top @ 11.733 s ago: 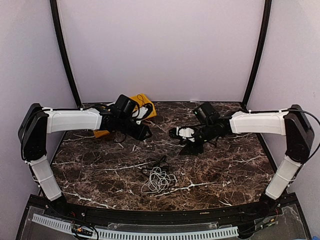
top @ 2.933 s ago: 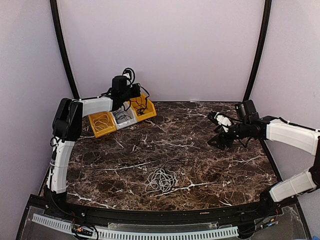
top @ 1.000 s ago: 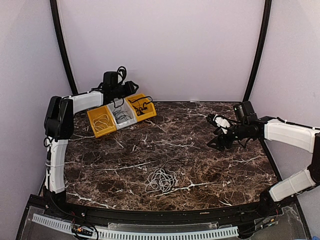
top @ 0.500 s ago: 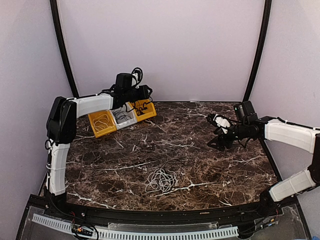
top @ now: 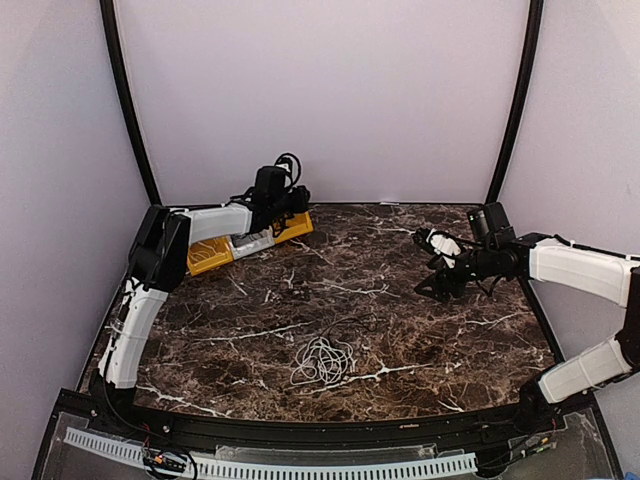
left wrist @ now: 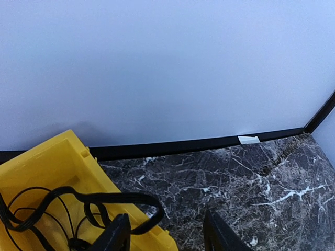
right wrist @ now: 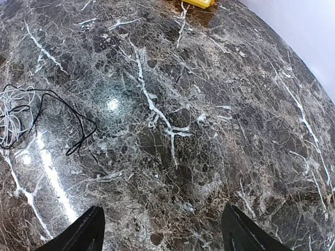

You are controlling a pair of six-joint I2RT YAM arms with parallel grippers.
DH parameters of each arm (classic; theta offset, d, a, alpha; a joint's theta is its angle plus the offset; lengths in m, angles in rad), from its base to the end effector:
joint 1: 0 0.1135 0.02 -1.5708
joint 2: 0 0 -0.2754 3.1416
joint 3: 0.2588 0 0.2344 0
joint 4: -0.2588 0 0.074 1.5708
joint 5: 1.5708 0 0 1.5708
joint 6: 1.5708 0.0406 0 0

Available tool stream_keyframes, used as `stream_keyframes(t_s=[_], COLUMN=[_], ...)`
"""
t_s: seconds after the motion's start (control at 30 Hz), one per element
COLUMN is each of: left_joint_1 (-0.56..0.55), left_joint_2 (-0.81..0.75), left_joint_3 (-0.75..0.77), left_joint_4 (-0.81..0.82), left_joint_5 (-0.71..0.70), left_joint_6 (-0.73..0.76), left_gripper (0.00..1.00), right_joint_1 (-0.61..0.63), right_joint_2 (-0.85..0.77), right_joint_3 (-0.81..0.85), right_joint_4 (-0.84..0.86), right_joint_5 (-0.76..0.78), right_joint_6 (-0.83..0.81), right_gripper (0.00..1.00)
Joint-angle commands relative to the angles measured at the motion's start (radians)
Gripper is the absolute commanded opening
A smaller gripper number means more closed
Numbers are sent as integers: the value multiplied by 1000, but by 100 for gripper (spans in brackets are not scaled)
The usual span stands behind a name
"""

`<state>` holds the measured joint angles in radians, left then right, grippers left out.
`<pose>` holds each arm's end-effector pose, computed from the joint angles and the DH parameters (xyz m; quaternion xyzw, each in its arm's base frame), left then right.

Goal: Untangle the cables

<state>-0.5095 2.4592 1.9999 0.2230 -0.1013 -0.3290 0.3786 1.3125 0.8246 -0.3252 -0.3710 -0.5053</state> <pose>0.5037 -0.2767 0.2137 0.0395 0.7841 -0.2153 0.5807 0.2313 0.1079 0.2453 -0.4522 0.7962 0.1480 0.3736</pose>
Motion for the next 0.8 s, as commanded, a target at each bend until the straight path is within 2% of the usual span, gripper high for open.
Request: stream_keyframes(t_s=[0.0,0.13,0.4,0.77], left_joint_1=[-12,-12,-3,35], left_joint_2=[47,90,81,3], left_joint_3=[138,183,174,44], left_joint_4=[-34,-80,-137,-152], left_joint_5=[-117,-180,-209,-204], left_joint_6=[26,27,62,71], left_gripper=[50,48,40,34], right_joint_1=[-5,-5,-4,-4], right_joint_2=[1,6,16,14], right_joint_3=[-10,-10,-10,-10], right_joint_4=[21,21,19,16], right_joint_5=[-13,-10,-12,-18], right_joint_6=[-12,-15,-19,-23], right_gripper=[79,79,79,78])
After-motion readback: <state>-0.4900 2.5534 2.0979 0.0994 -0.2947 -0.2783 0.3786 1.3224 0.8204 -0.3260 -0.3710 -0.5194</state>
